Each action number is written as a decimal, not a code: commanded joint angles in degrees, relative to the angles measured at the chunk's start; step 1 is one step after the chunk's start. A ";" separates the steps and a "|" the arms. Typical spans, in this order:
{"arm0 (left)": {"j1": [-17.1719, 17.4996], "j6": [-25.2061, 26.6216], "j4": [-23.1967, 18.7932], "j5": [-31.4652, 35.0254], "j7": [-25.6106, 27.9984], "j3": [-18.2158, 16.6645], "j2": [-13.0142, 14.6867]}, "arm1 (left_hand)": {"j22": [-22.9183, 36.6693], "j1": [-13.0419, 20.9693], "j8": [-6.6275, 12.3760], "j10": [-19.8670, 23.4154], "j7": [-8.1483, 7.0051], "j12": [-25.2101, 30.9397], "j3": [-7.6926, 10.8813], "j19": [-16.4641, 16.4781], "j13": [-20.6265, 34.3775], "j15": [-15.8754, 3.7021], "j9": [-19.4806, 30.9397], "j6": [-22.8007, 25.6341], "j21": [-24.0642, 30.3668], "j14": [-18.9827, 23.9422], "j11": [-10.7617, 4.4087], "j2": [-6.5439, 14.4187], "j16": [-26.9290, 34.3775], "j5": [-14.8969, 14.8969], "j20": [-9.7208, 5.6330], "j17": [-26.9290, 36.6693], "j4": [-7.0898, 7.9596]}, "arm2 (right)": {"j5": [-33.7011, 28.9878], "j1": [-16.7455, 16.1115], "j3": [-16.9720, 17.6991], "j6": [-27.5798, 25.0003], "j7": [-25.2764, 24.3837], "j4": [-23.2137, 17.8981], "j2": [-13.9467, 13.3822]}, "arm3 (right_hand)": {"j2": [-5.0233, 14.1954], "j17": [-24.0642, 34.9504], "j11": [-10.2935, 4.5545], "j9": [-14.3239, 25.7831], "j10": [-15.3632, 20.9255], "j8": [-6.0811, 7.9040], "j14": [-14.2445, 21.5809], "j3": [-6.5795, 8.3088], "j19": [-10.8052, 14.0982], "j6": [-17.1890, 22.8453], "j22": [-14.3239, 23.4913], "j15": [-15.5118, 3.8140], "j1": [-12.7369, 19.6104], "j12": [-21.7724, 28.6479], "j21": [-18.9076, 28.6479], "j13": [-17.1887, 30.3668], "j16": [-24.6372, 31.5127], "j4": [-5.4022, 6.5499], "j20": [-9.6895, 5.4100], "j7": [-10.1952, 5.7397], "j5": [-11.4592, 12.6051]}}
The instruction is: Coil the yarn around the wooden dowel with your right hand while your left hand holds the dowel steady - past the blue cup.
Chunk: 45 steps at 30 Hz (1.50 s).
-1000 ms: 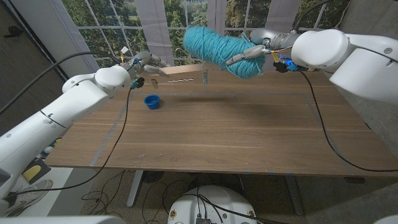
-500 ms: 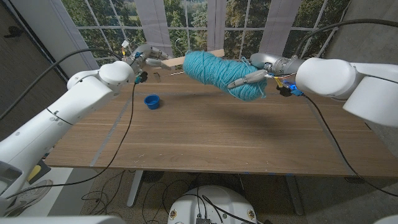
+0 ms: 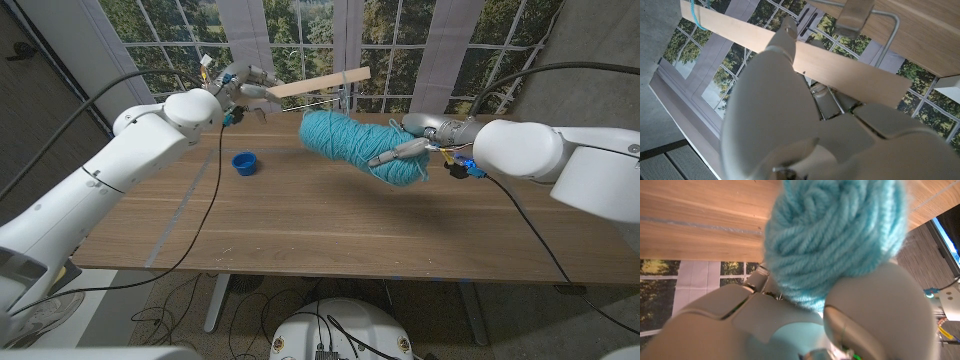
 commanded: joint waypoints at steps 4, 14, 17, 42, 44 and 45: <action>-1.68 0.50 -1.01 0.01 -0.21 0.50 -0.29 | 0.09 3.77 0.20 0.50 2.78 -0.05 1.44 0.56 0.14 -3.61 0.22 3.29 0.62 2.48 0.09 4.14 -0.03 0.24 -7.49 0.11 0.82 | 2.12 3.71 -5.08 -1.25 5.74 9.49 3.78 | 16.92 -0.19 -0.50 0.37 1.07 -0.37 0.19 0.38 -0.12 5.57 -0.04 -4.80 17.52 0.64 1.05 7.72 0.89 0.01 0.40 -2.33 -0.42; -1.52 -1.53 -0.13 -2.07 -2.57 -0.26 -0.11 | 0.05 3.70 0.14 0.60 2.79 -0.17 1.56 0.54 0.21 -3.57 0.21 3.23 0.75 2.56 0.17 4.09 -0.16 0.21 -7.49 0.15 0.86 | 4.63 7.67 -9.02 -0.46 10.75 21.69 7.66 | 16.92 -0.21 -0.29 0.29 0.94 -0.82 -0.12 0.48 -0.66 5.53 -0.24 -4.63 17.85 0.92 1.57 7.82 1.72 -0.06 0.52 -1.99 -0.70; -1.53 -2.42 0.02 -2.39 -3.55 -0.30 0.29 | 0.04 3.73 0.11 0.59 2.85 -0.22 1.61 0.53 0.23 -3.60 0.22 3.16 0.77 2.70 0.19 4.08 -0.14 0.20 -7.51 0.16 0.83 | 4.56 9.41 -10.77 -0.32 12.12 25.55 9.31 | 16.92 -0.47 -0.30 0.32 0.93 -0.85 -0.13 0.49 -0.72 5.63 -0.29 -4.72 17.87 1.05 1.73 7.92 1.78 -0.03 0.57 -1.95 -0.76; 4.06 -6.22 -2.69 -4.23 -3.71 -4.72 3.97 | 0.00 3.59 0.07 0.69 2.71 -0.54 1.86 0.35 0.35 -3.68 0.22 3.22 0.96 2.55 0.20 3.99 -0.52 0.18 -7.46 0.31 0.89 | 2.72 18.39 -16.55 0.21 15.64 38.29 16.23 | 16.89 -0.75 -0.40 0.72 0.82 -1.19 -0.71 0.45 -1.42 5.87 -0.65 -4.76 18.00 1.74 2.99 8.12 3.26 0.22 0.32 -1.99 -1.06; 4.40 -7.23 -2.03 -5.91 -4.79 -5.42 3.55 | 0.00 3.57 0.06 0.65 2.68 -0.59 1.88 0.35 0.35 -3.66 0.22 3.22 0.98 2.71 0.15 3.99 -0.48 0.18 -7.47 0.32 0.91 | 2.11 18.83 -17.12 -1.18 14.85 37.96 16.61 | 16.87 -0.72 -0.51 0.70 0.79 -1.23 -0.76 0.44 -1.48 5.87 -0.67 -4.75 18.02 1.75 3.06 8.09 3.37 0.23 0.34 -1.90 -1.08; 4.09 -7.23 -2.14 -5.67 -5.20 -5.07 3.89 | 0.00 3.56 0.06 0.67 2.68 -0.60 1.88 0.35 0.33 -3.64 0.22 3.22 0.98 2.68 0.17 3.99 -0.50 0.18 -7.47 0.32 0.91 | 1.79 19.32 -17.63 -1.86 14.80 38.07 16.91 | 16.85 -0.68 -0.55 0.70 0.76 -1.26 -0.84 0.44 -1.58 5.86 -0.69 -4.79 18.03 1.77 3.10 8.10 3.45 0.23 0.25 -1.96 -1.09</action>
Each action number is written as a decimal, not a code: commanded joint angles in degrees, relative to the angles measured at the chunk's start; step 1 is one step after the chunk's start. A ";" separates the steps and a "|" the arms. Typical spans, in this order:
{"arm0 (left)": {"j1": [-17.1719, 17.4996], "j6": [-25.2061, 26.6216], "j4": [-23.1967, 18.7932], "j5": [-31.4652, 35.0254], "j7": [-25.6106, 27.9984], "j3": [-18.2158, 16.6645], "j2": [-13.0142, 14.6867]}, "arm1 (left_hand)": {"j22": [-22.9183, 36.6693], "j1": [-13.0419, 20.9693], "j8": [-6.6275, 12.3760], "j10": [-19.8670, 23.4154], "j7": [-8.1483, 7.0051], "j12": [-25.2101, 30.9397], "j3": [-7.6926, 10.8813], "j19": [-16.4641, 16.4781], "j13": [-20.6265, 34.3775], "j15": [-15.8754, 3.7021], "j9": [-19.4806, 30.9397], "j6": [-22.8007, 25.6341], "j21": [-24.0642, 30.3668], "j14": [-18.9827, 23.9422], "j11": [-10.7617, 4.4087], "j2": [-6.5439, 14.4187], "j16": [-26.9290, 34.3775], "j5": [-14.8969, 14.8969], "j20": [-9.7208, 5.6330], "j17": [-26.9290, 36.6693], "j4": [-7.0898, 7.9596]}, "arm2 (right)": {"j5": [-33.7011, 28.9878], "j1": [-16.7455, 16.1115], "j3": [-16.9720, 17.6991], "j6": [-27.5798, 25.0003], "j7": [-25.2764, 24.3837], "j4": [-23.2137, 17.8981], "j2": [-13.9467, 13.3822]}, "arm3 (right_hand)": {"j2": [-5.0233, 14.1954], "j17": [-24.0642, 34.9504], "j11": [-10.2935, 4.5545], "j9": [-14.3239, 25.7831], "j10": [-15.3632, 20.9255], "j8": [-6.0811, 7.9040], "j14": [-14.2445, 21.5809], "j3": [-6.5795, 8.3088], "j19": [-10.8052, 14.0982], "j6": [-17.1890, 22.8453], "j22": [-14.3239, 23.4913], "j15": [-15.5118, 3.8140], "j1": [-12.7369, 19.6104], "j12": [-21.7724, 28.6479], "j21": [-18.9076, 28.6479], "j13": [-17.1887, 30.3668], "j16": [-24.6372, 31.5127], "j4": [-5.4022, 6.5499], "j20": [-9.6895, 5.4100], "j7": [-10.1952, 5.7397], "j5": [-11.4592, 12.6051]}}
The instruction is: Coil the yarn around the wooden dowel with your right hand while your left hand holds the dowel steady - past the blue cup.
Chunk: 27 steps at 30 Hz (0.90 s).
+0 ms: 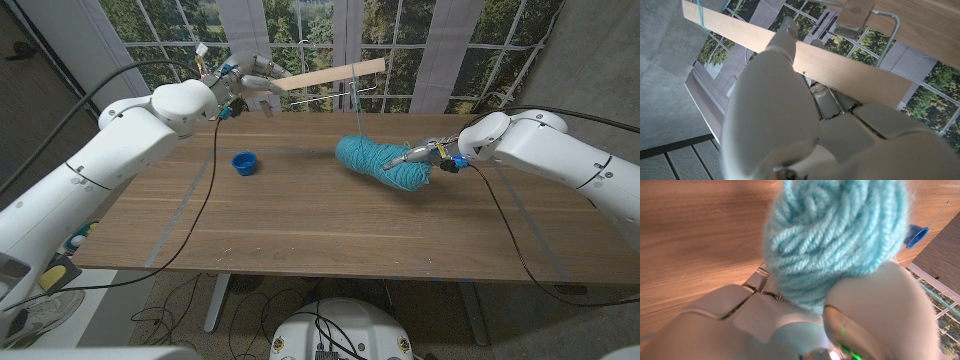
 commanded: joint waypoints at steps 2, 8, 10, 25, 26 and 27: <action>2.02 -1.83 -0.53 -1.94 -1.28 -1.90 1.11 | 0.29 3.55 0.39 0.47 2.69 -0.06 1.73 0.33 0.11 -3.64 0.23 3.27 0.37 2.78 -0.09 3.98 0.01 0.22 -7.48 0.38 1.08 | -2.19 4.39 -3.68 -3.42 0.26 2.66 2.67 | 17.14 0.18 -0.87 0.21 0.28 0.04 -0.28 0.34 -0.45 4.62 0.08 -4.79 17.69 0.40 0.53 8.21 0.70 0.18 -0.02 -2.21 -0.11; 1.91 -3.69 -0.14 -3.77 -5.35 -1.97 2.24 | 0.29 3.54 0.35 0.55 2.59 -0.10 1.81 0.31 0.15 -3.57 0.24 3.19 0.43 2.76 -0.04 4.01 -0.07 0.22 -7.50 0.42 1.09 | -3.66 8.41 -6.70 -3.21 2.48 7.23 5.57 | 17.07 0.40 -0.83 0.57 -0.01 0.04 -0.72 0.18 -0.88 4.45 -0.02 -4.94 17.42 0.53 0.72 8.36 0.99 0.49 -0.34 -2.44 -0.09; 2.19 -4.11 -0.43 -3.65 -5.90 -2.03 2.96 | 0.29 3.51 0.33 0.55 2.64 -0.12 1.82 0.31 0.19 -3.64 0.24 3.16 0.46 2.73 -0.09 4.01 -0.10 0.21 -7.48 0.44 1.11 | -4.32 10.09 -7.78 -3.41 3.28 8.82 6.63 | 16.99 0.44 -0.85 0.71 -0.09 0.02 -0.83 0.15 -0.97 4.35 -0.06 -5.01 17.37 0.61 0.83 8.43 0.96 0.59 -0.40 -2.52 -0.04; 6.45 -4.31 -2.44 -8.60 -10.69 -6.14 8.99 | 0.26 3.52 0.29 0.40 2.63 -0.23 2.00 0.15 0.46 -3.54 0.26 3.10 0.50 2.58 -0.12 4.02 -0.28 0.21 -7.49 0.60 1.08 | -6.91 9.30 -4.20 1.32 -5.78 10.82 10.63 | 16.08 1.95 -1.21 1.20 -0.99 -0.16 -1.53 0.12 -1.77 4.36 -0.35 -5.93 17.10 0.82 1.43 8.74 -0.20 1.52 -1.28 -3.46 0.71; 6.36 -4.25 -2.46 -8.75 -11.54 -6.15 9.65 | 0.26 3.53 0.30 0.38 2.62 -0.25 2.02 0.13 0.46 -3.56 0.26 3.13 0.50 2.55 -0.09 4.02 -0.30 0.21 -7.51 0.61 1.07 | -7.05 8.70 -3.54 1.91 -7.01 10.55 10.73 | 16.09 1.85 -1.14 1.19 -1.01 -0.20 -1.50 0.12 -1.81 4.36 -0.38 -5.96 17.08 0.85 1.49 8.77 -0.41 1.61 -1.30 -3.52 0.79; 6.70 -4.32 -2.55 -8.96 -11.72 -6.37 9.99 | 0.26 3.52 0.29 0.35 2.64 -0.25 2.02 0.11 0.50 -3.54 0.26 3.09 0.49 2.62 -0.12 4.02 -0.28 0.21 -7.50 0.62 1.08 | -7.24 7.78 -2.68 2.81 -8.67 10.18 10.85 | 16.06 1.96 -1.34 1.14 -1.12 -0.24 -1.50 0.13 -1.85 4.41 -0.40 -5.94 17.09 0.90 1.53 8.88 -0.46 1.65 -1.32 -3.54 0.84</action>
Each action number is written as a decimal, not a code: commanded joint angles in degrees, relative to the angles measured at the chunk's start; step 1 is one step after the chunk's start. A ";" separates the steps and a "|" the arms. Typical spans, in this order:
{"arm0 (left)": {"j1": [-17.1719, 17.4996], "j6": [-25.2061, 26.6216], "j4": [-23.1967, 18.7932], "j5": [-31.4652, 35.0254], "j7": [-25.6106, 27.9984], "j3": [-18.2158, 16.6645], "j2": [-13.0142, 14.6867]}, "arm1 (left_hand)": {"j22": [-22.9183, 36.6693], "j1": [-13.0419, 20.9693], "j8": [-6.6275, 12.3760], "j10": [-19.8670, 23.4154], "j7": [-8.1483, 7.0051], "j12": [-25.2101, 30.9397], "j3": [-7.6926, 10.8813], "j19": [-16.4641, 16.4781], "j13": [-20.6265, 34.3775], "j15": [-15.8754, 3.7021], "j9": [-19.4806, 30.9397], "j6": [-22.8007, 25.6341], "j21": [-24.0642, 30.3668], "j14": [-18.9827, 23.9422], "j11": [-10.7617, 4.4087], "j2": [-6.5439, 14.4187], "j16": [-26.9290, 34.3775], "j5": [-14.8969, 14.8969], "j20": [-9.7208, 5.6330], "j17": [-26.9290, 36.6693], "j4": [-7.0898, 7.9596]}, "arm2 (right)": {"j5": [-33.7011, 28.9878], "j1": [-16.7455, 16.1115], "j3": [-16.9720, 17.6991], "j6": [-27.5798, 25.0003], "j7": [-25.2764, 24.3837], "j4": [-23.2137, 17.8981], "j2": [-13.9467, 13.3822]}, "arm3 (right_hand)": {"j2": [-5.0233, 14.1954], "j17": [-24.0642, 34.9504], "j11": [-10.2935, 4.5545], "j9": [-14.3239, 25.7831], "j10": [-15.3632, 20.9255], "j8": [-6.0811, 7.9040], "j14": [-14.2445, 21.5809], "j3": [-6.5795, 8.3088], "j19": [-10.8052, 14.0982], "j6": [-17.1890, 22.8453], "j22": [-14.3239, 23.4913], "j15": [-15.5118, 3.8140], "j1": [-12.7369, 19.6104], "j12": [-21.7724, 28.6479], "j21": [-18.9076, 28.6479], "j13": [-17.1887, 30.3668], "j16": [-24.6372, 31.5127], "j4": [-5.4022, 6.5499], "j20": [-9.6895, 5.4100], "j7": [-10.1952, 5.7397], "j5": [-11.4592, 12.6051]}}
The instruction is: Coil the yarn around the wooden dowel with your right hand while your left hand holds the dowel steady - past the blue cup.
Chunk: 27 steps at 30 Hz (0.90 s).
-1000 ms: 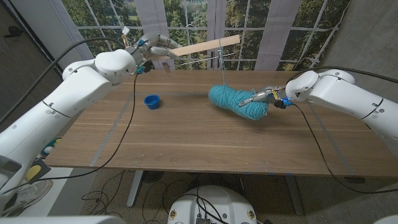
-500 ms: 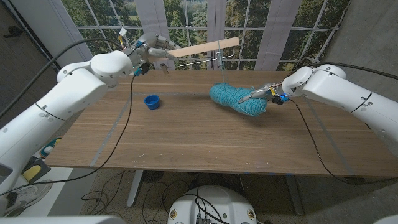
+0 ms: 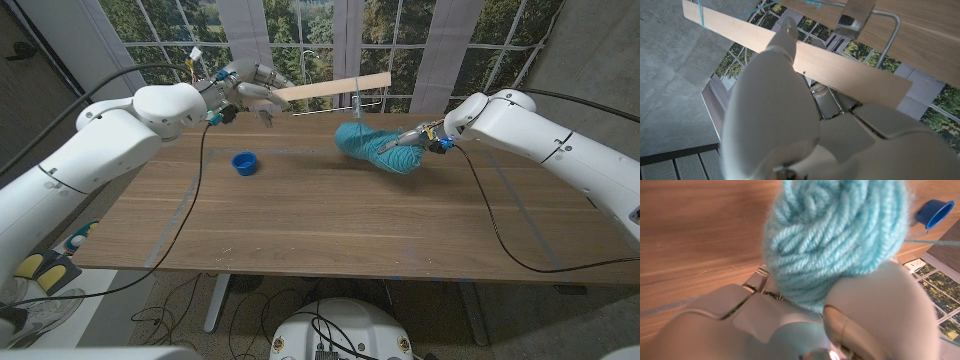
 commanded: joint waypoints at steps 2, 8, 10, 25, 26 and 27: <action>3.63 -0.19 -1.77 -3.29 -3.43 -3.16 5.18 | 0.24 3.32 0.17 0.38 2.66 -0.05 1.82 0.09 0.24 -3.63 0.25 2.97 0.28 2.52 -0.14 4.08 -0.06 0.23 -7.49 0.33 1.31 | -1.84 -3.97 5.76 6.03 -11.50 -0.33 2.72 | 16.23 0.33 -0.18 -0.02 0.04 0.18 -0.57 0.13 -0.23 4.46 0.11 -6.21 16.85 0.58 0.40 8.87 -0.60 0.45 -0.35 -3.65 0.62; 5.63 -0.46 -2.02 -4.31 -4.08 -4.33 6.84 | 0.23 3.31 0.14 0.40 2.74 -0.14 1.89 0.01 0.21 -3.75 0.26 2.90 0.27 2.51 -0.10 4.11 -0.10 0.22 -7.49 0.39 1.32 | -3.79 -8.98 10.08 12.22 -20.25 -3.46 3.23 | 16.03 0.79 -0.56 -0.09 -0.06 0.02 -0.53 0.02 -0.30 4.52 -0.01 -6.40 16.78 0.40 0.66 8.49 -0.98 0.74 -0.39 -3.89 0.92; 6.18 -0.81 -1.89 -4.51 -4.13 -4.53 7.02 | 0.23 3.30 0.13 0.31 2.77 -0.21 1.91 -0.01 0.19 -3.61 0.26 2.86 0.27 2.47 -0.13 4.10 -0.13 0.22 -7.48 0.41 1.32 | -4.56 -10.11 11.04 13.70 -22.33 -4.49 3.37 | 15.99 0.96 -0.65 -0.19 -0.12 -0.09 -0.56 0.00 -0.33 4.48 -0.04 -6.55 16.78 0.42 0.73 8.53 -1.08 0.81 -0.38 -4.07 1.01; 6.55 -0.08 -1.39 -4.46 -4.38 -3.09 7.98 | 0.24 3.28 0.13 0.33 2.84 -0.34 2.12 -0.10 0.36 -3.69 0.32 2.75 0.40 2.48 -0.24 4.15 -0.25 0.16 -7.45 0.61 1.30 | -14.97 -19.23 15.79 27.90 -38.47 -9.48 5.98 | 15.33 1.31 -1.99 -0.31 -1.57 -0.48 -1.47 -0.70 -1.25 4.47 -0.45 -6.79 16.36 0.01 1.06 8.54 -3.33 1.82 -0.79 -6.20 2.01; 6.61 0.07 -1.66 -4.13 -3.98 -3.07 8.15 | 0.25 3.27 0.11 0.33 2.85 -0.34 2.13 -0.11 0.38 -3.61 0.32 2.69 0.40 2.50 -0.28 4.15 -0.24 0.16 -7.44 0.62 1.30 | -15.92 -19.81 16.01 28.67 -39.50 -9.66 6.21 | 15.32 1.34 -2.00 -0.33 -1.60 -0.48 -1.42 -0.72 -1.23 4.51 -0.46 -6.79 16.35 0.03 1.08 8.58 -3.36 1.85 -0.85 -6.29 2.04; 6.53 0.13 -1.70 -3.99 -3.87 -3.00 8.19 | 0.24 3.29 0.14 0.39 2.78 -0.33 2.15 -0.13 0.39 -3.56 0.32 2.76 0.40 2.51 -0.17 4.14 -0.25 0.15 -7.47 0.64 1.28 | -17.04 -20.33 16.14 29.31 -40.62 -9.83 6.46 | 15.31 1.33 -2.00 -0.36 -1.53 -0.49 -1.38 -0.76 -1.22 4.56 -0.49 -6.79 16.33 0.01 1.11 8.51 -3.47 1.91 -0.89 -6.34 2.10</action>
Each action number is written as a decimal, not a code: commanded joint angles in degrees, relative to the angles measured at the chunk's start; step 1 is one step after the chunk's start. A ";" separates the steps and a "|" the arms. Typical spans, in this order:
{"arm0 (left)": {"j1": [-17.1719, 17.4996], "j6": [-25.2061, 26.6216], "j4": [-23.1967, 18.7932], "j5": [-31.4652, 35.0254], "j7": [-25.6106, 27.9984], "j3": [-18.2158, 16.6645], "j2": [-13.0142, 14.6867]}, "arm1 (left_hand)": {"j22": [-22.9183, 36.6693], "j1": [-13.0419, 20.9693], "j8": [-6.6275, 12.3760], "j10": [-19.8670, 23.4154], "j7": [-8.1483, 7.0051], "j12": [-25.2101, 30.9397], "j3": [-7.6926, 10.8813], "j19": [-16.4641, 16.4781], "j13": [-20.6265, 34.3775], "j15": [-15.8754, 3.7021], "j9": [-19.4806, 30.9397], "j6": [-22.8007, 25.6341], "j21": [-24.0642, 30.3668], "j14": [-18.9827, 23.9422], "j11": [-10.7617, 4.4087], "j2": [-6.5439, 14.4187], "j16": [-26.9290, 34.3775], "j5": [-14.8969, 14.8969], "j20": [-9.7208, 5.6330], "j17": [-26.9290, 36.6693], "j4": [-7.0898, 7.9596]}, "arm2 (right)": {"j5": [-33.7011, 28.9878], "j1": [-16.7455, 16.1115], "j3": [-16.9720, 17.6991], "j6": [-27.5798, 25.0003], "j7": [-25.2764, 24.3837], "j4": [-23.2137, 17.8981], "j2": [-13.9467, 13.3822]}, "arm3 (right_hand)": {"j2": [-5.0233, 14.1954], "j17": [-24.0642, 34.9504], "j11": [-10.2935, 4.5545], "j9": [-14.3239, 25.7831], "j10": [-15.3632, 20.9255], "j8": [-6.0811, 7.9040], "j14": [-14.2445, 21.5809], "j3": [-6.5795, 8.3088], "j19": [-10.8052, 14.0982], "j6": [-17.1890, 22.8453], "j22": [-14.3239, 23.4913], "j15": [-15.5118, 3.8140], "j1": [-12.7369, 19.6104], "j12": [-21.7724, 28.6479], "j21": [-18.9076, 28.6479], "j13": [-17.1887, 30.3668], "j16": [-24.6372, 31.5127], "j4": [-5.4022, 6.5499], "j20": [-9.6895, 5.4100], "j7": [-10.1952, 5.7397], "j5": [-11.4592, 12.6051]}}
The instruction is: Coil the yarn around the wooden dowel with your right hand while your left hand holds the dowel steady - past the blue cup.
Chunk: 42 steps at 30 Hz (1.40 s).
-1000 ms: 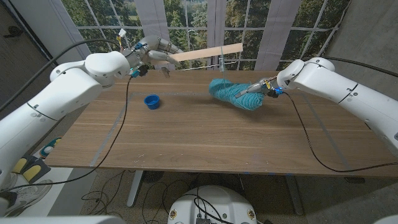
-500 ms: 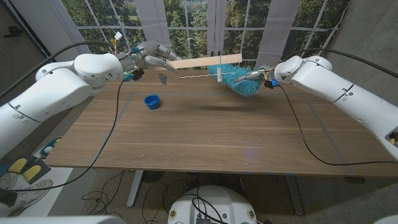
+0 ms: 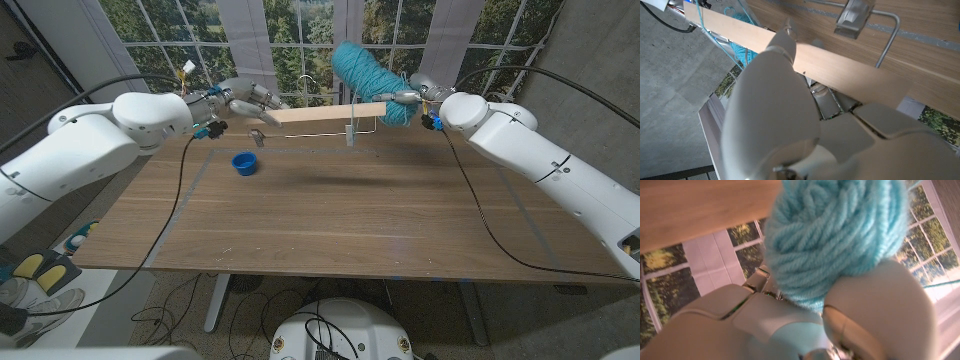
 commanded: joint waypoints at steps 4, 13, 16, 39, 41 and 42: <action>0.50 0.99 0.05 0.08 0.23 0.83 1.25 | 0.22 3.39 0.51 0.43 2.75 -0.13 1.95 -0.15 0.19 -3.64 0.33 2.61 0.53 2.52 -0.16 3.98 0.11 0.30 -7.48 0.23 1.53 | -13.45 -9.22 4.62 15.43 -19.54 -3.22 3.81 | 15.74 0.35 -0.39 0.00 0.20 -0.27 0.08 -0.13 -0.15 5.54 -0.02 -7.13 15.77 -0.15 0.50 8.29 -0.48 0.69 -1.03 -5.66 0.59; -1.58 2.05 0.48 0.69 -0.33 2.70 0.78 | 0.23 3.35 0.57 0.40 2.69 -0.26 2.06 -0.19 0.21 -3.61 0.36 2.68 0.60 2.65 -0.17 4.00 0.09 0.27 -7.48 0.31 1.53 | -17.46 -13.63 8.26 23.44 -24.13 -3.33 5.73 | 15.40 0.62 -1.19 0.00 0.20 -0.41 -0.13 -0.55 0.28 5.47 -0.20 -7.27 15.73 -0.23 0.95 8.06 -1.66 1.11 -1.63 -6.88 1.17; -1.95 2.55 0.53 0.73 0.10 3.00 0.44 | 0.23 3.36 0.61 0.42 2.74 -0.30 2.09 -0.19 0.18 -3.56 0.36 2.78 0.62 2.62 -0.20 3.98 0.05 0.26 -7.48 0.33 1.51 | -16.53 -15.02 10.09 27.79 -23.74 -3.21 5.92 | 15.26 0.32 -1.36 0.03 -0.06 -0.43 -0.56 -0.85 0.22 5.44 -0.29 -7.29 15.52 -0.58 1.06 7.64 -2.63 1.47 -1.85 -7.48 1.46; -6.56 10.89 1.64 2.30 7.68 7.19 -4.97 | 0.28 3.39 0.58 0.65 2.76 -0.43 2.40 -0.07 0.30 -3.65 0.44 2.55 0.98 2.90 -0.05 3.96 -0.07 0.14 -7.56 0.51 1.41 | -34.59 -21.62 11.11 20.52 -10.09 -22.06 -0.98 | 14.99 -0.04 -2.48 -0.36 0.22 -0.65 -1.17 -2.00 0.12 5.29 -0.59 -7.42 15.19 -1.50 1.56 6.14 -5.93 2.69 -2.39 -8.83 2.91; -7.43 12.47 1.54 3.09 9.44 8.01 -5.91 | 0.27 3.42 0.59 0.65 2.73 -0.42 2.44 -0.07 0.35 -3.69 0.44 2.56 1.00 2.88 -0.20 3.95 -0.10 0.12 -7.58 0.51 1.38 | -35.34 -23.46 12.14 19.83 -9.67 -23.77 -1.51 | 15.00 -0.01 -2.39 -0.43 0.31 -0.66 -1.07 -2.04 0.07 5.39 -0.60 -7.43 15.22 -1.51 1.58 6.06 -6.07 2.73 -2.41 -8.85 3.00; -8.01 12.85 1.68 3.48 9.43 8.52 -6.04 | 0.27 3.42 0.57 0.64 2.73 -0.43 2.44 -0.06 0.35 -3.65 0.45 2.51 1.01 2.91 -0.26 3.95 -0.10 0.12 -7.57 0.52 1.38 | -35.72 -24.38 12.68 19.21 -9.29 -24.70 -1.80 | 15.00 0.00 -2.39 -0.45 0.33 -0.67 -1.03 -2.06 0.05 5.38 -0.61 -7.43 15.24 -1.51 1.58 6.06 -6.12 2.75 -2.42 -8.90 3.04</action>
